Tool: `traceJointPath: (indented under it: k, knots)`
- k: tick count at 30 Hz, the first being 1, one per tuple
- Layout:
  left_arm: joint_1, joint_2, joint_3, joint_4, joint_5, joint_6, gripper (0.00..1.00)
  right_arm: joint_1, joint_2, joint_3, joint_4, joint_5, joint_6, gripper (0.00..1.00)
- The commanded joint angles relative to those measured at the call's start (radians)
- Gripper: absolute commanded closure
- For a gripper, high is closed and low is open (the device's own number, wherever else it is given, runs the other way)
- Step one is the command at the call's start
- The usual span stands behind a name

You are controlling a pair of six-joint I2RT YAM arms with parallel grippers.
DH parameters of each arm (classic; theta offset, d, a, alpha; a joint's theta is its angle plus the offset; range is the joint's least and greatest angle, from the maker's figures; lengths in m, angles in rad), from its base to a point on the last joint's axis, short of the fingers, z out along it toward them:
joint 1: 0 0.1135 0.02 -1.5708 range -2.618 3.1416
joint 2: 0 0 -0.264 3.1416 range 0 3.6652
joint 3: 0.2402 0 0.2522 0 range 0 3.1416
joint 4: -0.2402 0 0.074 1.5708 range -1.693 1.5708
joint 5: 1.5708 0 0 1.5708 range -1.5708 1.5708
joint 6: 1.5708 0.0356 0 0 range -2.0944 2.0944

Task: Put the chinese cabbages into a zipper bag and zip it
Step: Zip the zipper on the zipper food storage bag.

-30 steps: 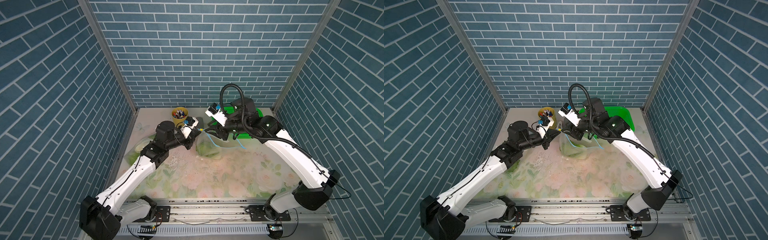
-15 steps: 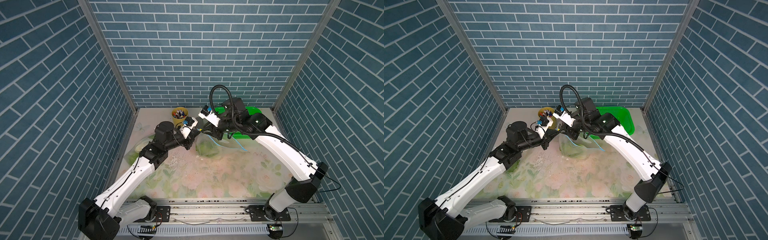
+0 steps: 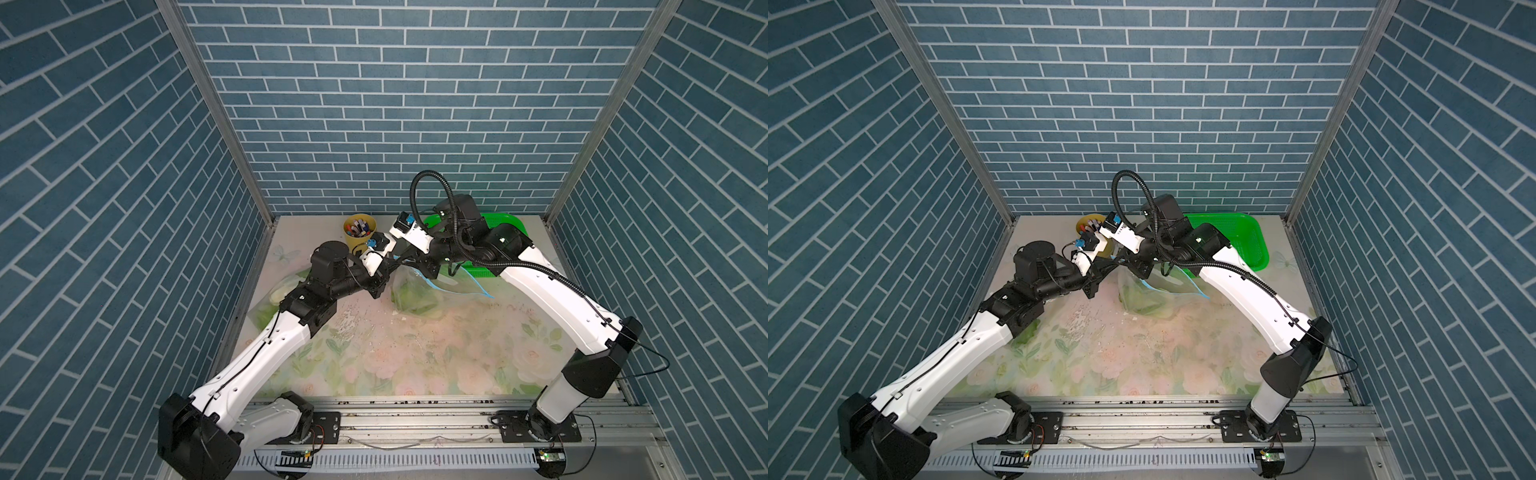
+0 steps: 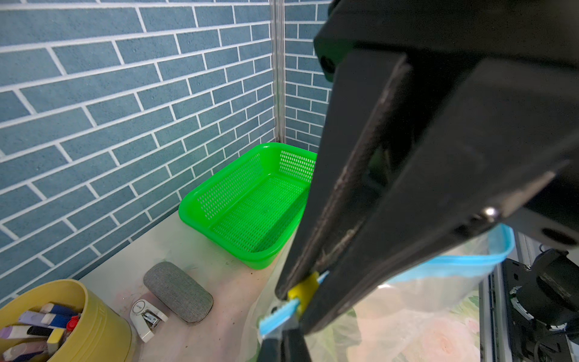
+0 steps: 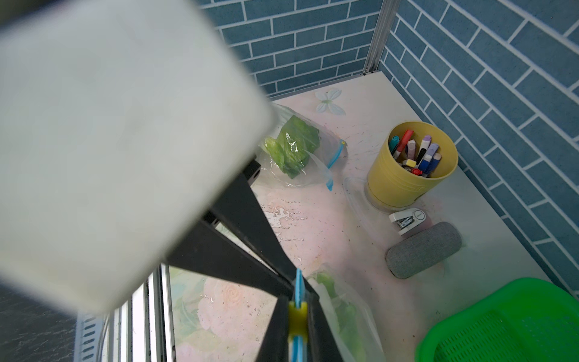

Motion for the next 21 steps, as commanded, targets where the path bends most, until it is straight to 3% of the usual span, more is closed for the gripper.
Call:
traceJointPath:
  k: [1, 9, 15, 21]
  knots:
    - [-0.004, 0.000, 0.030, 0.020, 0.008, 0.010, 1.00, 0.005, 0.011, 0.031, -0.009, -0.017, -0.052, 0.91]
    - [-0.005, -0.017, 0.025, -0.029, 0.025, 0.048, 1.00, 0.005, -0.023, 0.004, -0.009, -0.004, -0.063, 0.98]
    - [-0.004, -0.072, -0.014, -0.045, 0.065, 0.114, 0.80, 0.001, -0.068, -0.024, 0.004, -0.034, -0.066, 1.00]
    - [0.002, -0.062, -0.005, -0.040, 0.092, 0.146, 0.76, -0.003, -0.081, -0.033, 0.006, -0.070, -0.066, 1.00]
